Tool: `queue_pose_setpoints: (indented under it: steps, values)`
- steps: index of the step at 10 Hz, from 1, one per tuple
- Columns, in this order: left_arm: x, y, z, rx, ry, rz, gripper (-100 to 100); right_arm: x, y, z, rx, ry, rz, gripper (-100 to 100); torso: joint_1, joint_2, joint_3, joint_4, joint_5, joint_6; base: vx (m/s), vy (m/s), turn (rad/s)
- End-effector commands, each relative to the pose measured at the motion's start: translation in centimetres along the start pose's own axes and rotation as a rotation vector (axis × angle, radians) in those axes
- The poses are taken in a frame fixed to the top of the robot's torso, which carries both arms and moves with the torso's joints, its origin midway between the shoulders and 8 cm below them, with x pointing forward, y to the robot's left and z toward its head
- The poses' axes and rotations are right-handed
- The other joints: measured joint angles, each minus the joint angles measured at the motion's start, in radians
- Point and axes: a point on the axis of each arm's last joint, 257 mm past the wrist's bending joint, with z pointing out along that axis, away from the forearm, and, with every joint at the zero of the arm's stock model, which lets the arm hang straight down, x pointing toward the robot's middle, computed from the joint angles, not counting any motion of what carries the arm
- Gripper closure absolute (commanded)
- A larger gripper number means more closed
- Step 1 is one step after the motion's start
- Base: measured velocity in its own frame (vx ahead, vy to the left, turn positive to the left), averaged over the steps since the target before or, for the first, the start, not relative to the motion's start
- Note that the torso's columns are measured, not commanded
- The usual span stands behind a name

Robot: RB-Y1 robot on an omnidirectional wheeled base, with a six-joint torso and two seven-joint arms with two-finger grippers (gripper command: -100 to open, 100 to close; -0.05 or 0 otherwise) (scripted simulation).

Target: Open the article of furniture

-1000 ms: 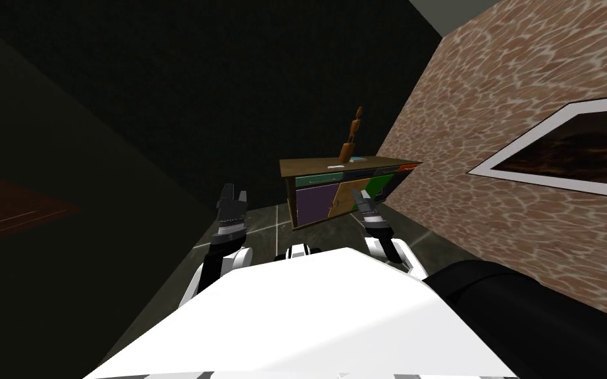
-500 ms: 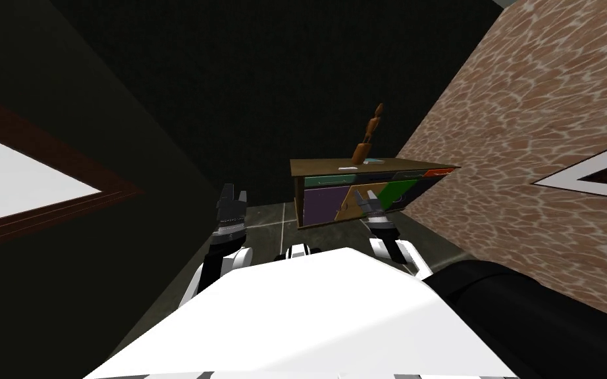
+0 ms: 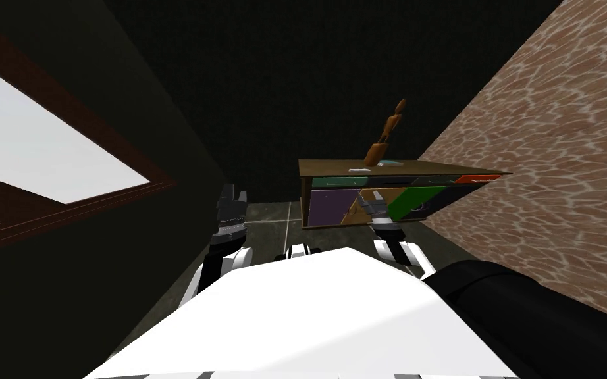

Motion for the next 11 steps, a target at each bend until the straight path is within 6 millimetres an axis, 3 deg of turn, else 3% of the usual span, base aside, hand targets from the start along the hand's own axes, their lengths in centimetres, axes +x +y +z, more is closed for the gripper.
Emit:
queue_pose_setpoints:
  steps: [1, 4, 6, 11]
  values:
    - [0.0, 0.0, 0.0, 0.0, 0.0, 0.0, 0, 0.3, -1.4, -0.4, 0.025, 0.024, -0.128, -100, 0.0, 0.0, 0.0, 0.0, 0.0, -0.001, 0.0, 0.013, 0.159]
    - [0.0, 0.0, 0.0, 0.0, 0.0, 0.0, 0, 1.1, -3.9, -1.3, 0.068, 0.074, -0.299, -100, 0.0, 0.0, 0.0, 0.0, 0.0, 0.0, 0.004, 0.02, 0.26]
    - [0.0, 0.0, 0.0, 0.0, 0.0, 0.0, 0, 1.1, -3.9, -1.3, 0.067, 0.075, -0.338, -100, 0.0, 0.0, 0.0, 0.0, 0.0, 0.0, 0.003, 0.011, 0.065]
    - [0.0, 0.0, 0.0, 0.0, 0.0, 0.0, 0, 2.2, -7.6, -3.0, 0.124, 0.171, -0.6, -100, 0.0, 0.0, 0.0, 0.0, 0.0, 0.0, 0.007, 0.017, 0.224]
